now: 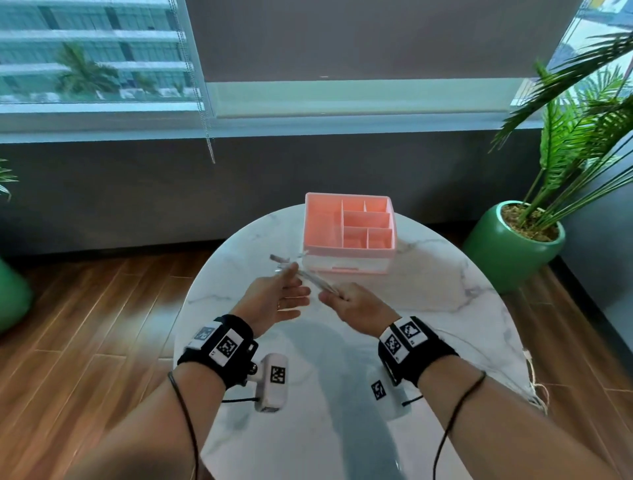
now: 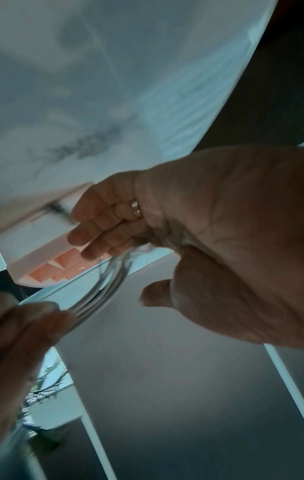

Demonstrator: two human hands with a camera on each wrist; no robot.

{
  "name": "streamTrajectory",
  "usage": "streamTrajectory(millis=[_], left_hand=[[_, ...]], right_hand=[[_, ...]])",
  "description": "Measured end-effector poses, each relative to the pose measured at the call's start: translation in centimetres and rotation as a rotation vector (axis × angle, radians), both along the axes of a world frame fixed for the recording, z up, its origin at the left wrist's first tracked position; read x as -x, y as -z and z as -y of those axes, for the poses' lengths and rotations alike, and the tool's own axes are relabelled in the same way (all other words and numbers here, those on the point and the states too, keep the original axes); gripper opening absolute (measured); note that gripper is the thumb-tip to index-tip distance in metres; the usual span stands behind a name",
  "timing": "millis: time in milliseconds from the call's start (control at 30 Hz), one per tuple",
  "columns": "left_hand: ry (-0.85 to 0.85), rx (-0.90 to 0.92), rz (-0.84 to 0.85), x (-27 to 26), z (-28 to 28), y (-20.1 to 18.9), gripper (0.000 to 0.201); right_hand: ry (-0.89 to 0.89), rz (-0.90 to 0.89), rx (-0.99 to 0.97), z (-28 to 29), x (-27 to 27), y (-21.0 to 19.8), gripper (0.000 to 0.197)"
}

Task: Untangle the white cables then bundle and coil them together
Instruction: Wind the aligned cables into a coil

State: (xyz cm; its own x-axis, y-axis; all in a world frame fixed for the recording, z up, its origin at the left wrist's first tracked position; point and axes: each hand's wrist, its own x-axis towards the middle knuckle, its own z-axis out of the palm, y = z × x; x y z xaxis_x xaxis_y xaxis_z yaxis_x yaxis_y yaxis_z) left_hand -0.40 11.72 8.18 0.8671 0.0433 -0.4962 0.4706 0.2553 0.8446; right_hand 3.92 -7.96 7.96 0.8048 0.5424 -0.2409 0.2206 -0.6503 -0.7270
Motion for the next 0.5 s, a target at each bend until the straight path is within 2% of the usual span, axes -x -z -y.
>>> streamTrajectory(millis=[67, 167, 233, 333, 400, 500], left_hand=[[0.013, -0.141, 0.124, 0.0, 0.2, -0.6, 0.028], [-0.044, -0.391, 0.418, -0.8, 1.0, -1.8, 0.014], [0.071, -0.484, 0.526, -1.5, 2.0, -1.9, 0.016], [0.318, -0.384, 0.544, -1.3, 3.5, -1.2, 0.029], [0.373, -0.280, 0.521, -0.7, 4.0, -0.8, 0.038], [0.389, -0.223, 0.423, 0.0, 4.8, -0.9, 0.047]], right_hand=[[0.051, -0.118, -0.016, 0.7, -0.6, -0.8, 0.037], [0.006, -0.291, 0.030, 1.5, -1.1, -1.9, 0.032], [-0.047, -0.356, 0.088, 1.7, -0.9, -2.7, 0.034], [-0.099, -0.425, 0.085, 2.1, -0.9, -4.4, 0.035], [-0.136, -0.433, 0.039, 2.8, -1.2, -5.4, 0.037], [-0.134, -0.410, -0.029, 3.8, -1.3, -6.3, 0.041]])
